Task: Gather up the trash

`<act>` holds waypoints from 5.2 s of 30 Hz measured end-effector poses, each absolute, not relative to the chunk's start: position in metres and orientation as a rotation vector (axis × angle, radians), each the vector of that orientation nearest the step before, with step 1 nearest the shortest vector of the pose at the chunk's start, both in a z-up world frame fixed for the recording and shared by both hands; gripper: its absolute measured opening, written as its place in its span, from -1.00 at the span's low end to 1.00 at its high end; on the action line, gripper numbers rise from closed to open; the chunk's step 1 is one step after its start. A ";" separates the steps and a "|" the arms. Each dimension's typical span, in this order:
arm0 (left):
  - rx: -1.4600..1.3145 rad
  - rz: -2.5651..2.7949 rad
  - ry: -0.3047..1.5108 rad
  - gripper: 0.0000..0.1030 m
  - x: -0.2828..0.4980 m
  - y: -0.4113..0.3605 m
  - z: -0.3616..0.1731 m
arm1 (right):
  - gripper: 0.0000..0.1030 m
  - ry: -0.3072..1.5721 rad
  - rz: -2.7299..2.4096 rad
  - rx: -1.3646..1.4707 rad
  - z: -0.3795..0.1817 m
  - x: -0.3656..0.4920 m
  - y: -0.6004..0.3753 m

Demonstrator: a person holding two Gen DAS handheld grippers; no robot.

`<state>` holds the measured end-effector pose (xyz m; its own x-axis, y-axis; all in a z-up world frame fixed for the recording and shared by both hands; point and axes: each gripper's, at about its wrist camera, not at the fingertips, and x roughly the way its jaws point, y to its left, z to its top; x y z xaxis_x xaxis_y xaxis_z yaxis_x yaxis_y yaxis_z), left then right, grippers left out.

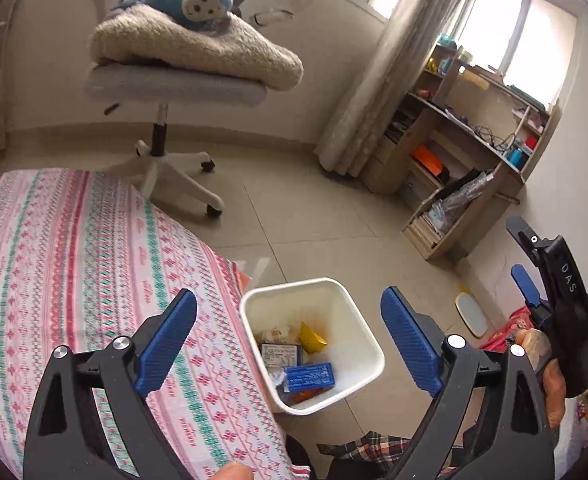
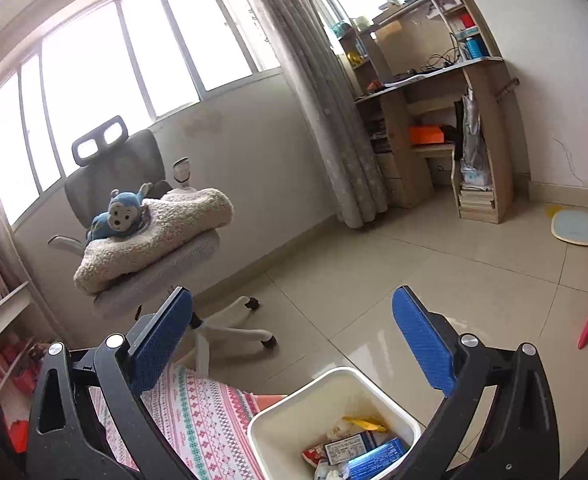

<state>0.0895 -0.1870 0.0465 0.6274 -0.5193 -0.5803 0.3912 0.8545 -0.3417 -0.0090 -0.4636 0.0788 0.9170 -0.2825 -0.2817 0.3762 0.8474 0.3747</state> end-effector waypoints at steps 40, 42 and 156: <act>-0.081 0.183 0.517 0.87 0.050 0.010 0.009 | 0.87 0.396 -0.040 0.038 0.036 0.033 -0.203; -0.091 0.180 0.533 0.87 0.051 0.011 0.007 | 0.86 0.423 -0.029 0.070 0.035 0.036 -0.206; -0.091 0.119 0.615 0.87 0.067 -0.012 -0.010 | 0.87 0.546 -0.060 0.091 0.013 0.051 -0.220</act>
